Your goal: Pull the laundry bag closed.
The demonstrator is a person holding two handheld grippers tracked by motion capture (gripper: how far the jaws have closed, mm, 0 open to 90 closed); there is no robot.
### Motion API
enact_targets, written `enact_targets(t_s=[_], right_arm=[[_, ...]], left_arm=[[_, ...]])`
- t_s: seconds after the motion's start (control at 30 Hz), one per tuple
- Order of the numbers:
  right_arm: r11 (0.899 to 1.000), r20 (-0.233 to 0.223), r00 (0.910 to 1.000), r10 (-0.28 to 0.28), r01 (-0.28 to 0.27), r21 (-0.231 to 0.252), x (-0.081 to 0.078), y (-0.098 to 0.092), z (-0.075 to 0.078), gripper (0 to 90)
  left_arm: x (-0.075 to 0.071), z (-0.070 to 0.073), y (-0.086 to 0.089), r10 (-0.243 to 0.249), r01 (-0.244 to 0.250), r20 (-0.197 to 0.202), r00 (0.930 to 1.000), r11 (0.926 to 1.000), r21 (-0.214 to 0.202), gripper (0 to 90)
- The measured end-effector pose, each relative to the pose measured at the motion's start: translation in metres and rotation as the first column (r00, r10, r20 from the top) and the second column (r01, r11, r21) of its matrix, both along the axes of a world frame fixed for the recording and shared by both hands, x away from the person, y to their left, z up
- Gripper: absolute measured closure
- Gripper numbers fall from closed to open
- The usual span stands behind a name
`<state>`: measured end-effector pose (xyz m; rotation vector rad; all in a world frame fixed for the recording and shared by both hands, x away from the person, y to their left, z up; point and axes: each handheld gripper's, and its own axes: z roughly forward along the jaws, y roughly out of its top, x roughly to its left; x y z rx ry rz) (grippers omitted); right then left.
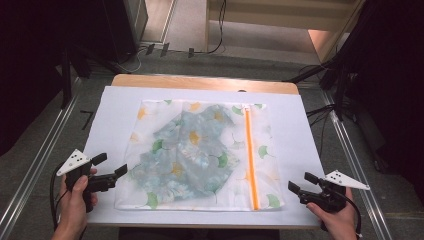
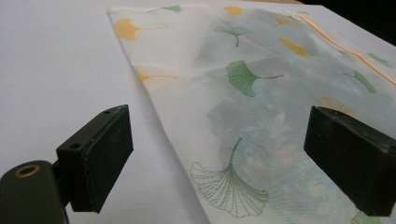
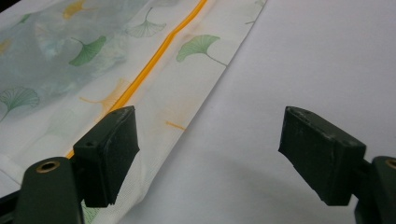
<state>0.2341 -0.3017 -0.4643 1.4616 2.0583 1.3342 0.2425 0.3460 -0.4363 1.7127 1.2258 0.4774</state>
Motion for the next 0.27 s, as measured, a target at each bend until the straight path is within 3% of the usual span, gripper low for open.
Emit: enact_targets(t_s=[0.27], right_arm=[[1.0, -0.015, 0.9998, -0.012, 0.012, -0.016, 0.0027, 0.0034, -0.0015, 21.7]], left_arm=[[0.0021, -0.0017, -0.0029, -0.007, 0.007, -0.013, 0.9999, 0.9999, 0.007, 8.6]])
